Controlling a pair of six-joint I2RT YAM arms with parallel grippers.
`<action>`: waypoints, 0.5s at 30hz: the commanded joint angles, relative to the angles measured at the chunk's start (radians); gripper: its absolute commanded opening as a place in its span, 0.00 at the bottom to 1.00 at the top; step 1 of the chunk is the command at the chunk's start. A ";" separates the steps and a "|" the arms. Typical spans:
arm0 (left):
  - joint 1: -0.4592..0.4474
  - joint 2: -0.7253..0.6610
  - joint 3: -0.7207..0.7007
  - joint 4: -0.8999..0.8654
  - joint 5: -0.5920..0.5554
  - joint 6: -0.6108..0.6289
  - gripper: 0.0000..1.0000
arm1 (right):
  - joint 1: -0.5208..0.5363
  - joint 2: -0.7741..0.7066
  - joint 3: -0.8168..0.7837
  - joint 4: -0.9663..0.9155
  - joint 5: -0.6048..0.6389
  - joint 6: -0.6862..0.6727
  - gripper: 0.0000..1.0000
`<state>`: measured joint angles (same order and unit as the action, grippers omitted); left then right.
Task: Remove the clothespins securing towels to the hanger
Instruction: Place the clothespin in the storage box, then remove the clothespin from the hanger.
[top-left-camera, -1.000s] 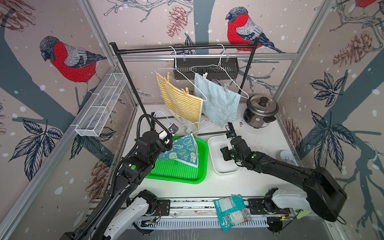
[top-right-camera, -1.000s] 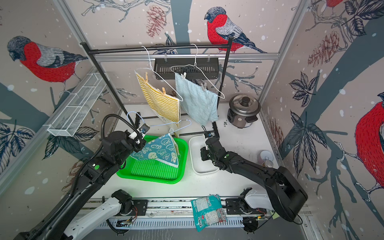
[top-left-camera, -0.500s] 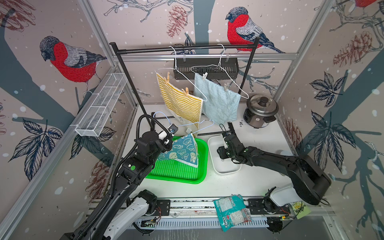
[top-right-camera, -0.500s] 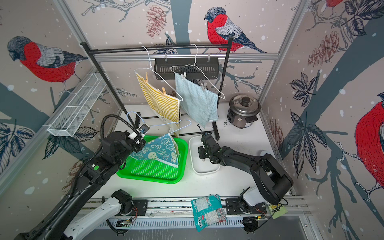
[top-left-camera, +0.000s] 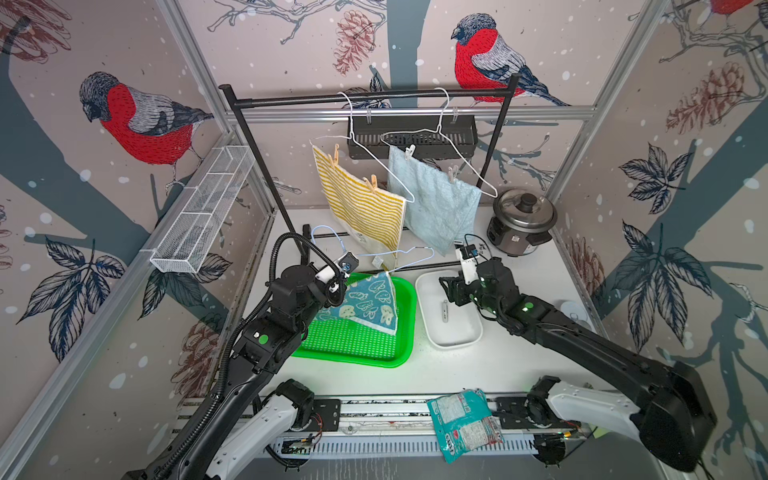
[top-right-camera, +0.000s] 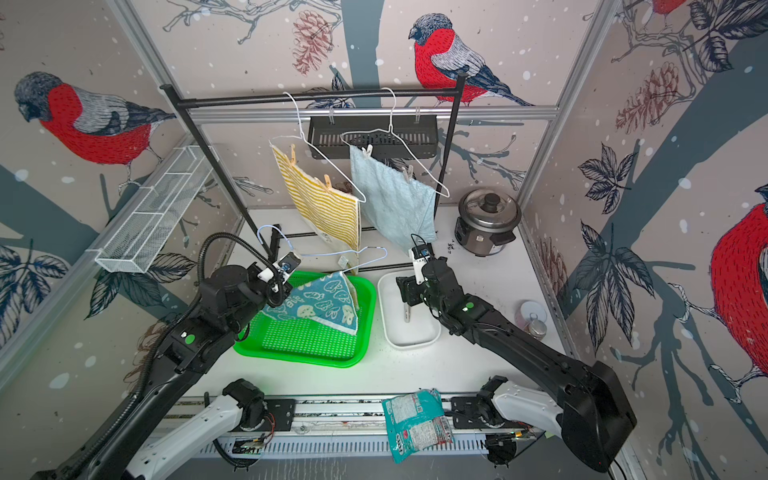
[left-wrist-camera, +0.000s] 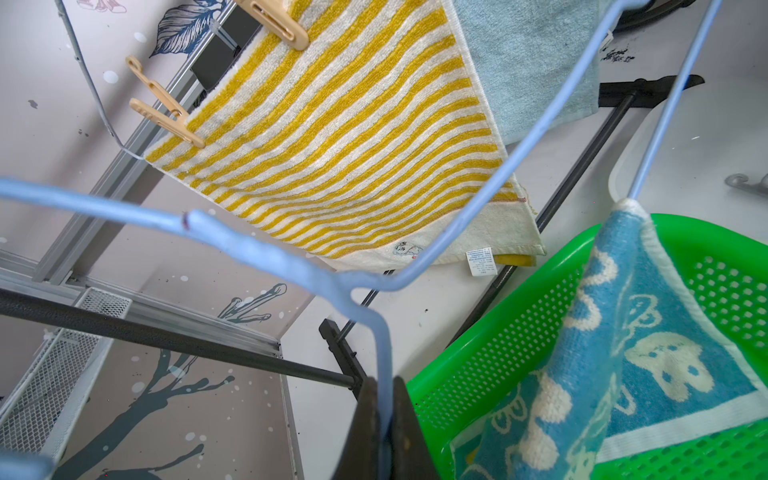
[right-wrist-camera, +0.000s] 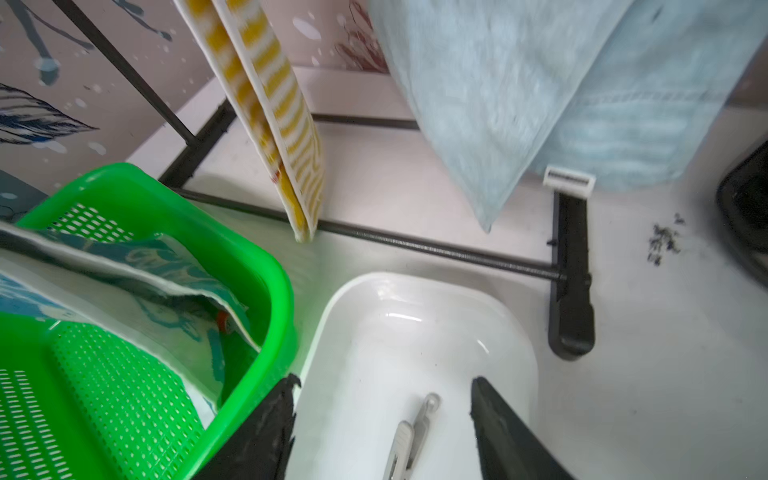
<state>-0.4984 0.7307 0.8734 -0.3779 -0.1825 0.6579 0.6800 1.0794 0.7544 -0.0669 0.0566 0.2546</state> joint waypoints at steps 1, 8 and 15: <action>0.000 -0.009 -0.007 0.036 0.044 0.049 0.00 | -0.003 -0.060 0.044 -0.021 -0.051 -0.137 0.71; 0.000 -0.017 -0.033 0.053 0.122 0.111 0.00 | -0.003 -0.106 0.245 -0.234 -0.134 -0.253 0.80; 0.000 -0.031 -0.067 0.094 0.207 0.195 0.00 | 0.002 -0.048 0.419 -0.406 -0.299 -0.368 0.88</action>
<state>-0.4984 0.7074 0.8101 -0.3477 -0.0307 0.7956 0.6800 1.0126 1.1339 -0.3782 -0.1574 -0.0395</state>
